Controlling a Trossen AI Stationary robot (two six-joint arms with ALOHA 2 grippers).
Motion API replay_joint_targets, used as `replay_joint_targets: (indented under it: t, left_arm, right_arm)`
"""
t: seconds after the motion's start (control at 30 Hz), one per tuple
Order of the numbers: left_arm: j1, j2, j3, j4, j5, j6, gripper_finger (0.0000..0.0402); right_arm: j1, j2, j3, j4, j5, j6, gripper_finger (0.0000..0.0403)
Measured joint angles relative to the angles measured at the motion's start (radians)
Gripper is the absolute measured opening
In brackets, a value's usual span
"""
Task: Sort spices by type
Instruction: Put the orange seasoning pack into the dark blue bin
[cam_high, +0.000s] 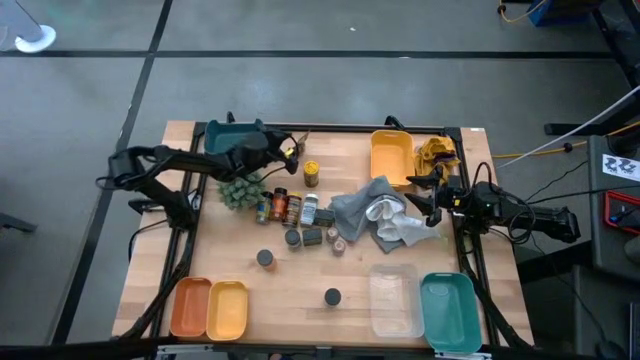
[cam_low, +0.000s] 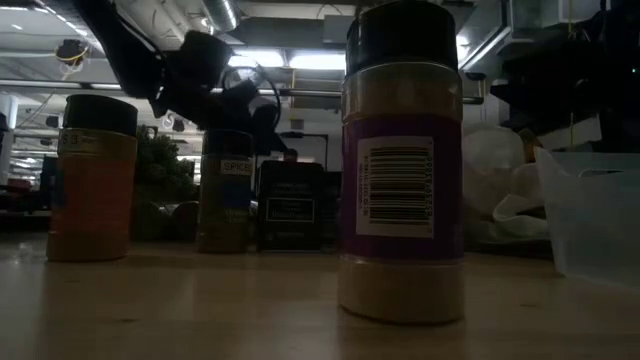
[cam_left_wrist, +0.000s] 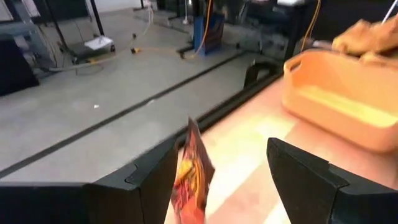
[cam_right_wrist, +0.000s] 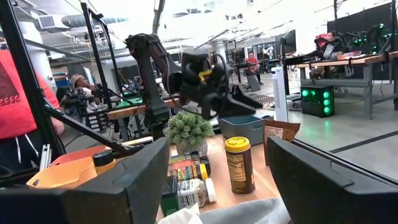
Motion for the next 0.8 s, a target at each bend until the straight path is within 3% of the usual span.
replay_joint_targets:
  t: [0.57, 0.8]
  left_arm:
    - [0.055, 0.185, 0.005, 0.067, 0.008, 0.003, 0.0237]
    - [0.085, 0.264, 0.084, 0.076, 0.067, 0.034, 0.0237]
  right_arm:
    - [0.0, 0.0, 0.0, -0.002, 0.0, 0.0, 0.0269]
    - [0.0, 0.0, 0.0, -0.003, 0.001, 0.0, 0.0269]
